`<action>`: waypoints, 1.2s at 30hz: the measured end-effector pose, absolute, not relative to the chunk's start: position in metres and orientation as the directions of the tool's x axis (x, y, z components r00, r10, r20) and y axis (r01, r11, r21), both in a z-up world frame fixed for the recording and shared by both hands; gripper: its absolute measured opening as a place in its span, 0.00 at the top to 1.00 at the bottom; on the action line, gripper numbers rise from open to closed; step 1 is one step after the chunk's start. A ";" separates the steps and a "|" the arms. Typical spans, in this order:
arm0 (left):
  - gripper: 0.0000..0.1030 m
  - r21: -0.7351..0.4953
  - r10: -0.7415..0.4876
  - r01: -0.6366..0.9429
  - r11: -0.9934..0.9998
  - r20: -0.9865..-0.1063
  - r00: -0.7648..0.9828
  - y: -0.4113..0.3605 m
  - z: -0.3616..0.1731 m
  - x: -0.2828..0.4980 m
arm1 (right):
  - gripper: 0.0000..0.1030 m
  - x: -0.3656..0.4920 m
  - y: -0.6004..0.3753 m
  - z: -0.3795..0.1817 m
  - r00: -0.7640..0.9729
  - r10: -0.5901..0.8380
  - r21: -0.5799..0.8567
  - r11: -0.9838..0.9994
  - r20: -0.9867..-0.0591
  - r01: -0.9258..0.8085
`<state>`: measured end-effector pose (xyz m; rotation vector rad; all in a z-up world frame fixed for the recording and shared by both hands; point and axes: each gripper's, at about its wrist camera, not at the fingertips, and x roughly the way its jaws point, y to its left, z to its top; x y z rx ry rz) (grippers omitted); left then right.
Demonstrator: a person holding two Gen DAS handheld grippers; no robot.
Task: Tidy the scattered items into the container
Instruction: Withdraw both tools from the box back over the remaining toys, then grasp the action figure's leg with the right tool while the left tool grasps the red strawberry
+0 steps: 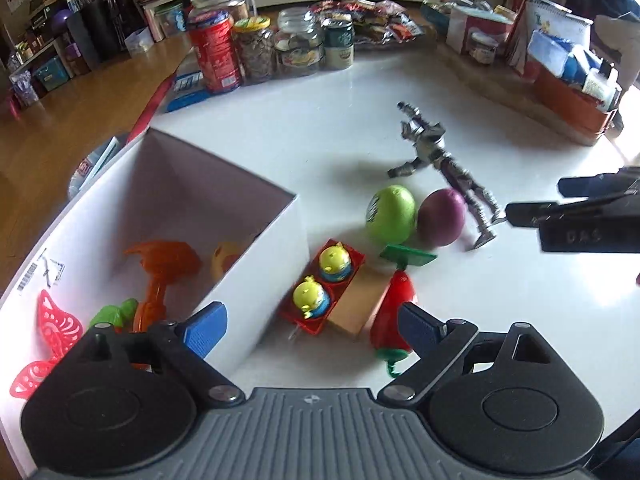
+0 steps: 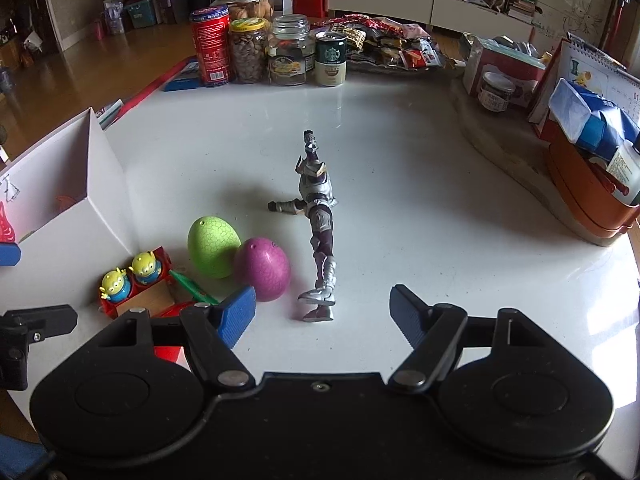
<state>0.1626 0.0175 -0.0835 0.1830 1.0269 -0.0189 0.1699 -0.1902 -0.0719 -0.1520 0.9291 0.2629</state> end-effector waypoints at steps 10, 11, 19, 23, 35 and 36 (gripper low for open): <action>0.11 0.087 0.058 0.040 0.995 -0.883 0.467 0.050 -0.116 0.188 | 0.31 0.186 -0.194 -0.075 0.569 0.174 0.005 0.958 -0.804 -0.286; 0.11 0.086 0.062 0.030 0.996 -0.880 0.470 0.050 -0.116 0.190 | 0.31 0.189 -0.193 -0.075 0.571 0.169 -0.001 0.958 -0.803 -0.285; 0.11 0.068 0.063 -0.007 0.998 -0.864 0.500 0.046 -0.110 0.215 | 0.31 0.237 -0.183 -0.093 0.548 0.121 -0.033 0.964 -0.828 -0.262; 0.08 0.067 0.068 -0.021 0.998 -0.859 0.508 0.041 -0.111 0.226 | 0.31 0.255 -0.173 -0.107 0.523 0.097 -0.053 0.963 -0.846 -0.265; 0.07 0.084 0.043 0.056 0.995 -0.855 0.517 0.015 -0.113 0.217 | 0.75 0.246 -0.198 -0.137 0.427 0.088 -0.024 0.968 -0.900 -0.249; 0.07 0.082 0.036 0.066 0.994 -0.853 0.521 0.011 -0.112 0.215 | 0.75 0.241 -0.204 -0.137 0.426 0.085 -0.023 0.970 -0.901 -0.242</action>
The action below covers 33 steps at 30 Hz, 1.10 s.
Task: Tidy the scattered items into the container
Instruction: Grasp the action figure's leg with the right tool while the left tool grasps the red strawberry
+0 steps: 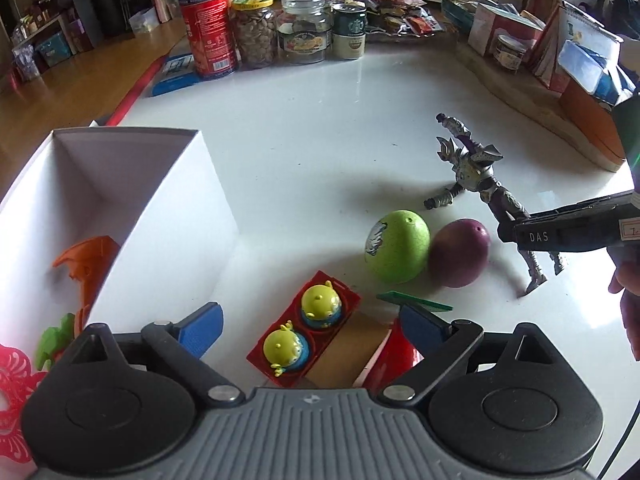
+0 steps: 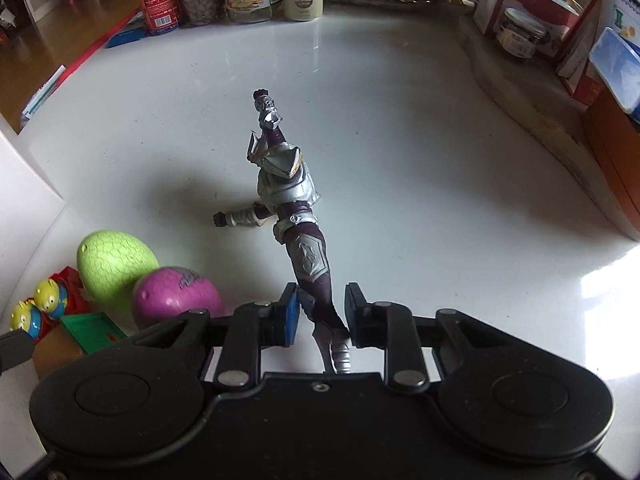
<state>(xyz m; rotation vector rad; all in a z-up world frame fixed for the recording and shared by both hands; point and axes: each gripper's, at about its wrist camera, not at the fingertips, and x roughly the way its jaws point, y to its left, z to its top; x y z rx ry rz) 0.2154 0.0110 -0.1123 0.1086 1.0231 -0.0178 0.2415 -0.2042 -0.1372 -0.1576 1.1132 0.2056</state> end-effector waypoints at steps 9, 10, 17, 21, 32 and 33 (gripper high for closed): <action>0.07 0.104 0.002 0.172 0.980 -0.858 0.513 -0.031 -0.120 0.201 | 0.75 0.196 -0.274 -0.134 0.405 0.036 -0.035 0.985 -0.914 -0.168; 0.07 0.098 -0.010 0.182 0.978 -0.859 0.513 -0.035 -0.118 0.200 | 0.75 0.190 -0.281 -0.133 0.401 0.033 -0.035 0.986 -0.915 -0.160; 0.07 0.095 -0.061 0.256 0.962 -0.839 0.541 -0.065 -0.104 0.192 | 0.75 0.148 -0.321 -0.133 0.372 0.048 0.006 0.994 -0.927 -0.112; 0.07 0.112 -0.076 0.293 0.950 -0.823 0.562 -0.078 -0.099 0.201 | 0.75 0.134 -0.337 -0.135 0.371 0.053 0.020 0.995 -0.927 -0.093; 0.11 0.091 -0.050 0.289 0.953 -0.894 0.445 -0.064 -0.113 0.204 | 0.75 0.120 -0.354 -0.134 0.354 0.121 0.076 0.987 -0.927 -0.139; 0.11 0.085 -0.048 0.279 0.956 -0.897 0.440 -0.063 -0.113 0.203 | 0.75 0.120 -0.357 -0.132 0.354 0.127 0.082 0.987 -0.927 -0.138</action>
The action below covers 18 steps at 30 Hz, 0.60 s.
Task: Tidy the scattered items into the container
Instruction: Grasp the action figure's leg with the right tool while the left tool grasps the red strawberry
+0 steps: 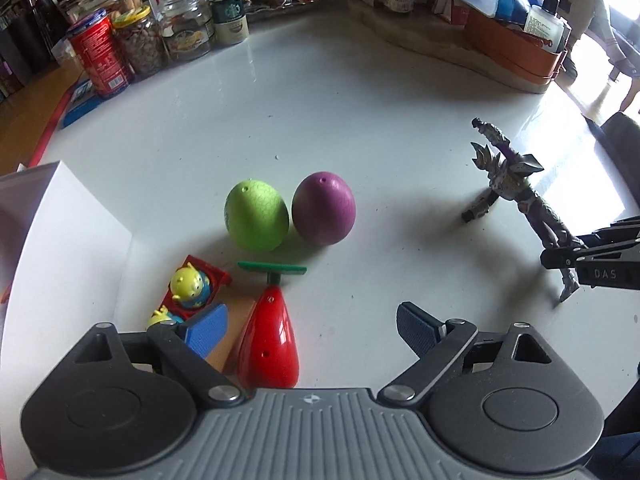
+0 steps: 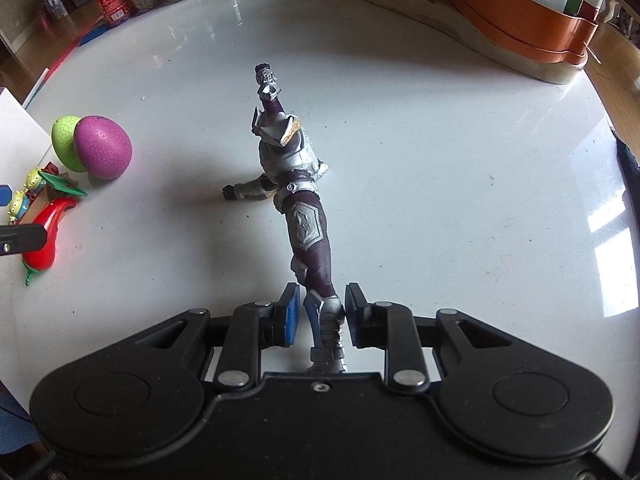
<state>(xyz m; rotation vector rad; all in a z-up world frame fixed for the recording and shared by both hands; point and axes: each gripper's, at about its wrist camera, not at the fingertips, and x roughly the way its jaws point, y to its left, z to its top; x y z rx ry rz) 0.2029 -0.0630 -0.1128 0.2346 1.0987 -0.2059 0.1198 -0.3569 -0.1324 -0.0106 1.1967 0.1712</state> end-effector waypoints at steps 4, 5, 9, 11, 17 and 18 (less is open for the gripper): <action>0.11 0.094 -0.026 0.252 0.963 -0.899 0.438 -0.062 -0.115 0.198 | 0.75 0.128 -0.364 -0.129 0.359 0.148 0.107 0.986 -0.922 -0.131; 0.11 0.112 -0.010 0.248 0.962 -0.897 0.442 -0.064 -0.117 0.197 | 0.75 0.131 -0.361 -0.128 0.360 0.152 0.111 0.985 -0.921 -0.132; 0.11 0.138 0.021 0.239 0.961 -0.901 0.434 -0.072 -0.126 0.198 | 0.75 0.146 -0.355 -0.124 0.359 0.156 0.113 0.984 -0.920 -0.139; 0.11 0.145 0.038 0.227 0.963 -0.906 0.421 -0.074 -0.133 0.199 | 0.75 0.146 -0.354 -0.124 0.360 0.153 0.112 0.985 -0.920 -0.133; 0.11 0.183 0.092 0.203 0.962 -0.916 0.391 -0.074 -0.156 0.201 | 0.75 0.145 -0.354 -0.123 0.360 0.153 0.111 0.985 -0.920 -0.135; 0.09 0.192 0.100 0.204 0.960 -0.915 0.391 -0.074 -0.159 0.201 | 0.75 0.146 -0.354 -0.123 0.361 0.154 0.111 0.984 -0.920 -0.136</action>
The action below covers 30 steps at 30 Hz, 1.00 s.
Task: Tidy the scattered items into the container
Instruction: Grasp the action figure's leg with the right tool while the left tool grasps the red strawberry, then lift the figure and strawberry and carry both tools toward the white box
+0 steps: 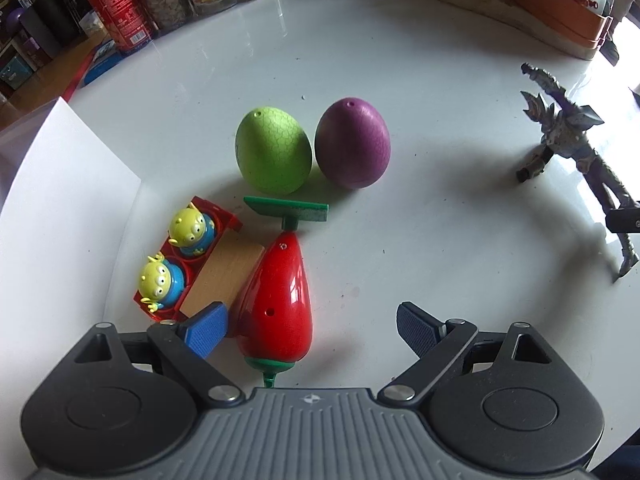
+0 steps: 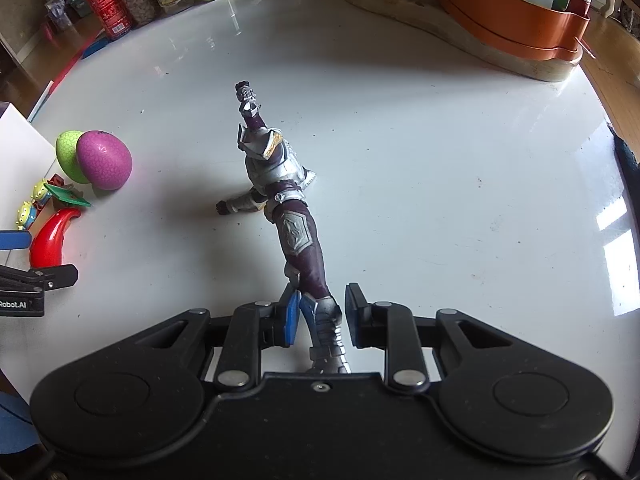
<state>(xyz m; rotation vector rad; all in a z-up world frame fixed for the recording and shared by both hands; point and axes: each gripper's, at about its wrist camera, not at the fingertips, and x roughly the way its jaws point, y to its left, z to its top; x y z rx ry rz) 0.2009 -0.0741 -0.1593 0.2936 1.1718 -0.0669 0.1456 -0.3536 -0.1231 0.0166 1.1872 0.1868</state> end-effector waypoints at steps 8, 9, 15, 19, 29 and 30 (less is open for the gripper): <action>0.11 0.223 0.123 0.218 0.950 -0.910 0.396 -0.084 -0.169 0.199 | 0.75 0.146 -0.349 -0.123 0.361 0.135 0.087 0.985 -0.923 -0.147; 0.12 0.209 0.116 0.208 0.955 -0.915 0.386 -0.083 -0.171 0.200 | 0.75 0.146 -0.348 -0.124 0.359 0.133 0.085 0.986 -0.924 -0.147; 0.31 0.187 0.106 0.170 0.968 -0.910 0.400 -0.087 -0.174 0.202 | 0.75 0.148 -0.336 -0.130 0.353 0.120 0.068 0.985 -0.928 -0.158; 0.58 0.174 0.104 0.144 0.974 -0.911 0.399 -0.088 -0.171 0.203 | 0.80 0.147 -0.331 -0.133 0.348 0.115 0.058 0.984 -0.930 -0.171; 0.58 0.170 0.110 0.110 0.979 -0.901 0.419 -0.090 -0.170 0.187 | 0.85 0.142 -0.321 -0.132 0.344 0.134 0.069 0.978 -0.929 -0.197; 0.58 0.171 0.110 0.109 0.979 -0.900 0.422 -0.091 -0.169 0.185 | 0.85 0.142 -0.320 -0.132 0.346 0.140 0.076 0.978 -0.928 -0.192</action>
